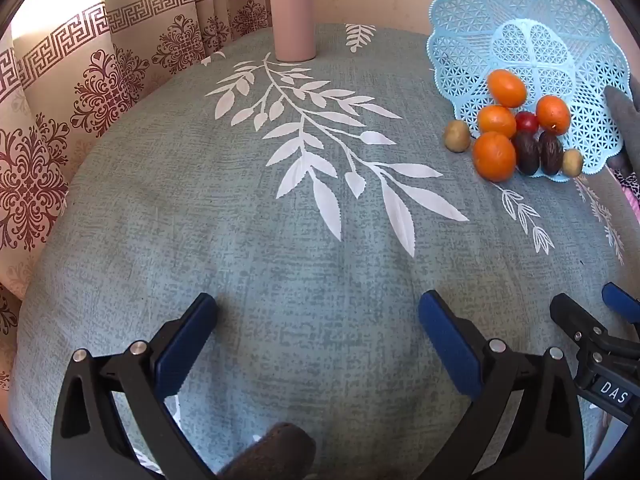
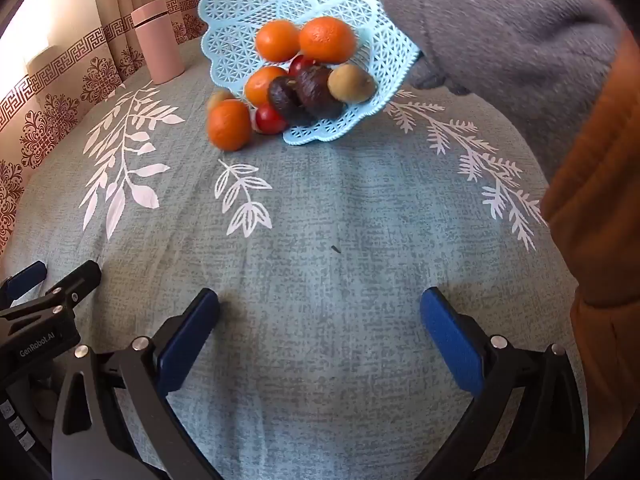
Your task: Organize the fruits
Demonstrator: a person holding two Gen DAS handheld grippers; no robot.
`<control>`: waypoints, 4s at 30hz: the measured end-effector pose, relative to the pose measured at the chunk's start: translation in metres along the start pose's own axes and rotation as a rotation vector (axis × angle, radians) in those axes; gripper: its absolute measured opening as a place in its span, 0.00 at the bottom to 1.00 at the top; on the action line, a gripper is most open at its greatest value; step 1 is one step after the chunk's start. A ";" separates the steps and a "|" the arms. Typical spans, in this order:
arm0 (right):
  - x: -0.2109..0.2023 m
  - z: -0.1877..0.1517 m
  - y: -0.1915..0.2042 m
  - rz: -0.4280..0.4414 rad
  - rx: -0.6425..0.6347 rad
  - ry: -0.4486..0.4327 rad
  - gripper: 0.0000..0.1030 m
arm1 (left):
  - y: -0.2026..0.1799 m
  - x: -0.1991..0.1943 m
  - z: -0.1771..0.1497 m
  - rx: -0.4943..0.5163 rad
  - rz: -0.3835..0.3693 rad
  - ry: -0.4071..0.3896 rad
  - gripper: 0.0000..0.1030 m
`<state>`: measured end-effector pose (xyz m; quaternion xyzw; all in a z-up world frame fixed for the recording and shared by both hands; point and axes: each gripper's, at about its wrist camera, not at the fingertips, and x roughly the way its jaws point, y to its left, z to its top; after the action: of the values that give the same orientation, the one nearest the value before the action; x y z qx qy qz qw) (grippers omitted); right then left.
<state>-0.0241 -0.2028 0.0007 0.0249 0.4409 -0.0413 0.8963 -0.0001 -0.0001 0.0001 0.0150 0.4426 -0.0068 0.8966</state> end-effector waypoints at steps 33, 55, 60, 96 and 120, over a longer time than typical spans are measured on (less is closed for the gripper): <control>-0.002 0.001 0.000 -0.002 -0.001 -0.006 0.98 | -0.002 -0.001 0.000 0.008 0.007 0.001 0.95; -0.004 0.003 -0.011 0.078 0.003 0.007 0.98 | 0.002 0.002 0.001 0.006 -0.006 0.018 0.95; -0.007 0.008 -0.024 0.217 -0.063 0.078 0.98 | 0.002 0.002 0.002 0.006 -0.009 0.020 0.95; -0.002 0.000 -0.005 0.111 -0.194 0.077 0.98 | 0.002 -0.005 -0.006 0.063 -0.056 0.010 0.95; -0.021 0.003 -0.019 0.193 -0.157 0.014 0.98 | 0.002 -0.001 -0.002 0.093 -0.078 0.036 0.95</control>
<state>-0.0362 -0.2206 0.0185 -0.0029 0.4445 0.0799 0.8922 -0.0025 0.0016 0.0001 0.0398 0.4582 -0.0620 0.8858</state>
